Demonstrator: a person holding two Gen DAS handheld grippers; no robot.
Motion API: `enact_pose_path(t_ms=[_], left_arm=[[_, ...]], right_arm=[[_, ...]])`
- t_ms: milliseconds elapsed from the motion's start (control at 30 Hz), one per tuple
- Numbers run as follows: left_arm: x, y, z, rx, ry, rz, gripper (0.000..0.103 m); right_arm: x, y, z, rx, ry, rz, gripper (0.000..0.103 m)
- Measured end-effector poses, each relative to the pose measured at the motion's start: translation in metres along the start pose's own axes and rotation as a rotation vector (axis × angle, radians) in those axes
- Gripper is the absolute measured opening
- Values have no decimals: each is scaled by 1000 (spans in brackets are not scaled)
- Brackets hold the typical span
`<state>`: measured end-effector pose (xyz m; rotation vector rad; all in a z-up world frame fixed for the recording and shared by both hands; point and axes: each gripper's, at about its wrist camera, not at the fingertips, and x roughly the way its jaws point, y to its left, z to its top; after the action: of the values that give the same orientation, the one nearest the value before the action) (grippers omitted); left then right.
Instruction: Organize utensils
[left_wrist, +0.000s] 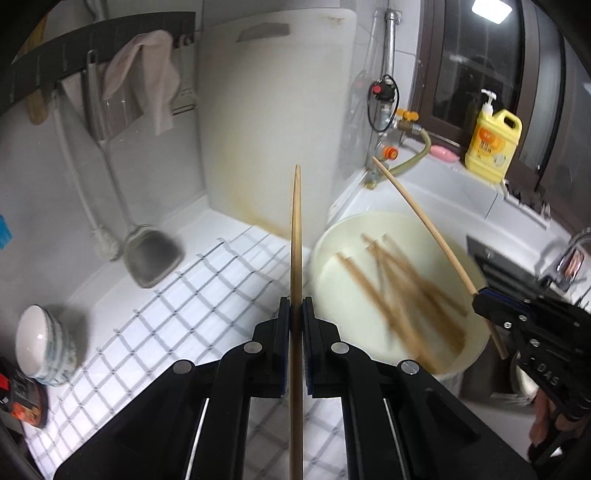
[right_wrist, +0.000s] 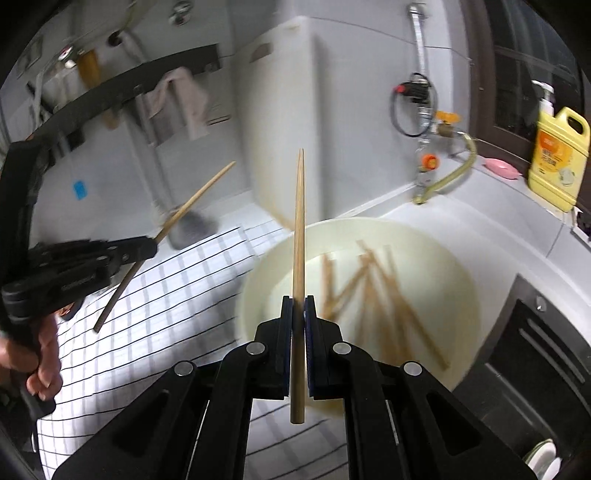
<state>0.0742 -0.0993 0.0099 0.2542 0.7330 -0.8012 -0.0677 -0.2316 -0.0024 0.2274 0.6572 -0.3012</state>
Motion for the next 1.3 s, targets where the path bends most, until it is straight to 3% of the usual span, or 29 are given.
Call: enact_pose_path(t_ms=[200,367,733,967,1033,1067,1100,1133,1200,1300], left_arm=[[22,-47,16,-67,14,-14,7],[45,-76,22,-124,42,-16,7],[108,-102,10,-203,173,0,7],[123,-102,11,-227,228,27,8],[122,-100,11,-229,240,58,19],[120,-99,11,-232,242,74,41],[118,-97,11,-236,240,96,71],[111,-95,12,-244,220,126,79],[100,-90,13,-253,190,151,84],[90,-83,14,-261,211,194,89]], right_arm=[[10,-65,13,41,6,-42,6],[29,-94,18,36,35,-25,6],[76,-110,7,58,174,77,6],[85,-114,1,55,224,102,6],[84,-115,3,61,221,100,13],[82,-116,3,63,219,102,18],[79,-117,5,61,213,102,29],[77,-118,6,58,204,95,32],[70,-120,8,53,189,78,32],[62,-123,8,63,187,67,32]])
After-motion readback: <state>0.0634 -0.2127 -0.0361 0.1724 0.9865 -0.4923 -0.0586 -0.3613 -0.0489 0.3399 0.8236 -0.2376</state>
